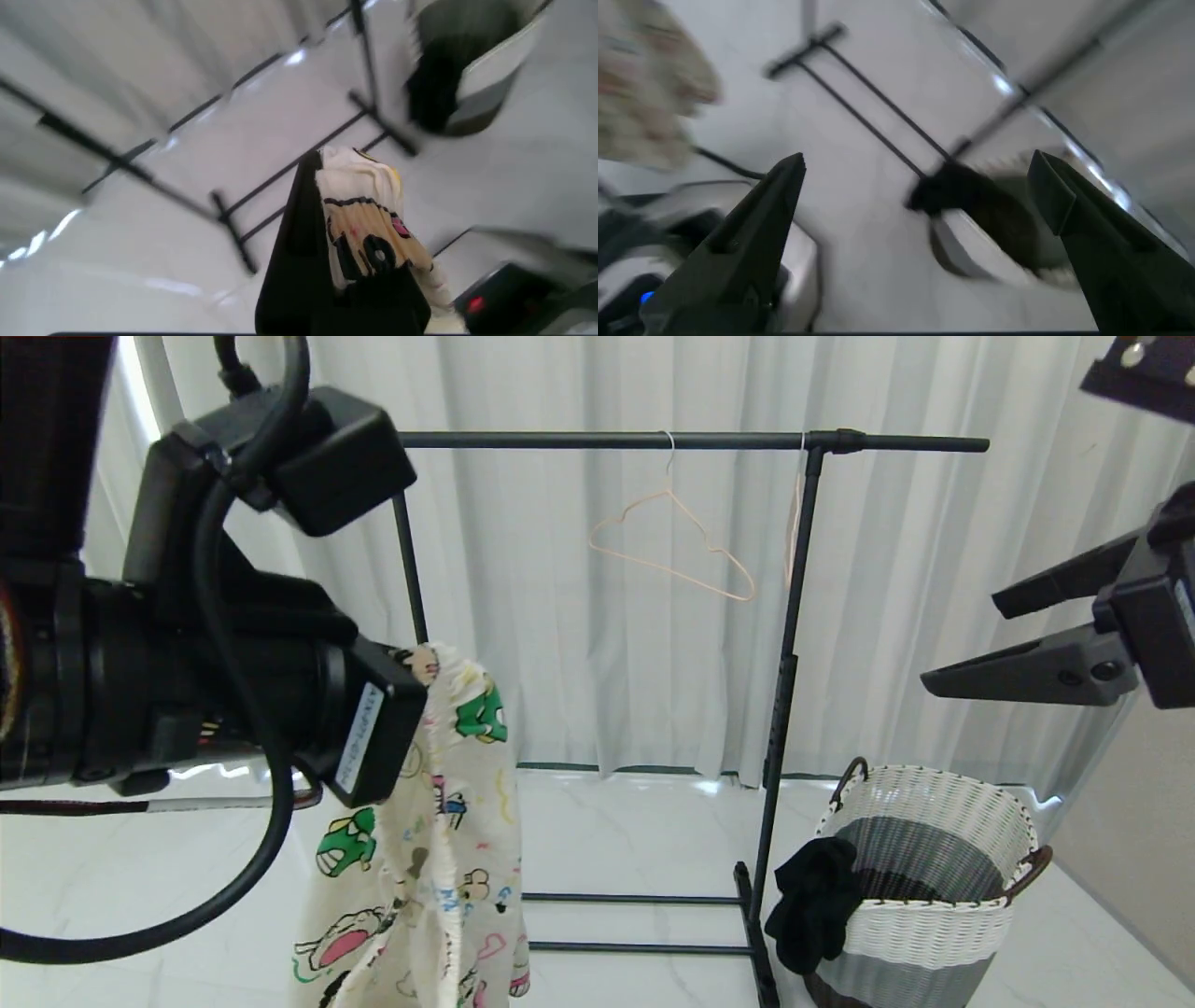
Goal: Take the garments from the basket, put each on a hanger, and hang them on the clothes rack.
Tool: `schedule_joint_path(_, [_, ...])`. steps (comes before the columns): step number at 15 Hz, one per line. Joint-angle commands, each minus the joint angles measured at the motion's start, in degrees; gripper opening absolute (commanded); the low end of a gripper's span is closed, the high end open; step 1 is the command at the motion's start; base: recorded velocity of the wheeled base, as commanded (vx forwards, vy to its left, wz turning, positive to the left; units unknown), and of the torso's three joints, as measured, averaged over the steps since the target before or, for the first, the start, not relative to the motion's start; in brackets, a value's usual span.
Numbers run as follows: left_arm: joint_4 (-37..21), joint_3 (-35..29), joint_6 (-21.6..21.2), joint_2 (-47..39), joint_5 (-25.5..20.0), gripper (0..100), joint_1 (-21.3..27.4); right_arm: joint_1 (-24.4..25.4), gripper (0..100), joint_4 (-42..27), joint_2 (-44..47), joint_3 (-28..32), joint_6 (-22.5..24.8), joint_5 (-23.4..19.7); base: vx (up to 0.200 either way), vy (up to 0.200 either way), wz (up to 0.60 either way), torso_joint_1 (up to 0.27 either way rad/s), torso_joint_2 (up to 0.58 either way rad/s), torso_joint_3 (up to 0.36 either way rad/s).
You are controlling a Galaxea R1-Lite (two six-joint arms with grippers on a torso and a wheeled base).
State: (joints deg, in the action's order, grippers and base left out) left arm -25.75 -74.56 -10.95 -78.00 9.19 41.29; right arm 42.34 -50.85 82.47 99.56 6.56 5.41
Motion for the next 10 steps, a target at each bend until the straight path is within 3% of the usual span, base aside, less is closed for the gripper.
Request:
schedule_joint_path(1, [-4.5, 6.5, -6.4, 6.3, 0.2, 0, -10.5, -5.7, 100, -0.2, -4.2, -7.5, 0.0, 5.5, 0.0, 0.0, 0.0, 0.0, 0.0, 0.0])
schedule_joint_path(3, [-10.4, 9.4, -10.4, 8.5, 0.0, 0, -22.3, -10.2, 100, 0.0, -9.2, -16.2, 0.0, 5.7, 0.0, 0.0, 0.0, 0.0, 0.0, 0.0])
schedule_joint_path(6, [-15.4, 13.1, -10.2, 8.0, -0.3, 0, -35.2, -11.6, 100, 0.8, -13.2, -24.0, -0.2, 6.3, 0.0, 0.0, 0.0, 0.0, 0.0, 0.0])
schedule_joint_path(7, [-15.2, 15.1, -9.7, 8.6, -2.7, 0, -36.8, -12.5, 100, 2.6, -13.3, -25.1, -0.8, 6.3, 0.0, 0.0, 0.0, 0.0, 0.0, 0.0])
schedule_joint_path(9, [-14.4, 18.0, -8.1, 12.1, -12.2, 0, -40.0, -14.5, 100, 6.7, -13.2, -27.7, -3.4, 9.1, 0.0, 0.0, 0.0, 0.0, 0.0, 0.0])
schedule_joint_path(10, [-13.2, 19.6, -8.0, 13.1, -12.3, 0, -41.0, -15.6, 100, 6.9, -13.0, -28.9, -3.8, 12.4, 0.0, 0.0, 0.0, 0.0, 0.0, 0.0])
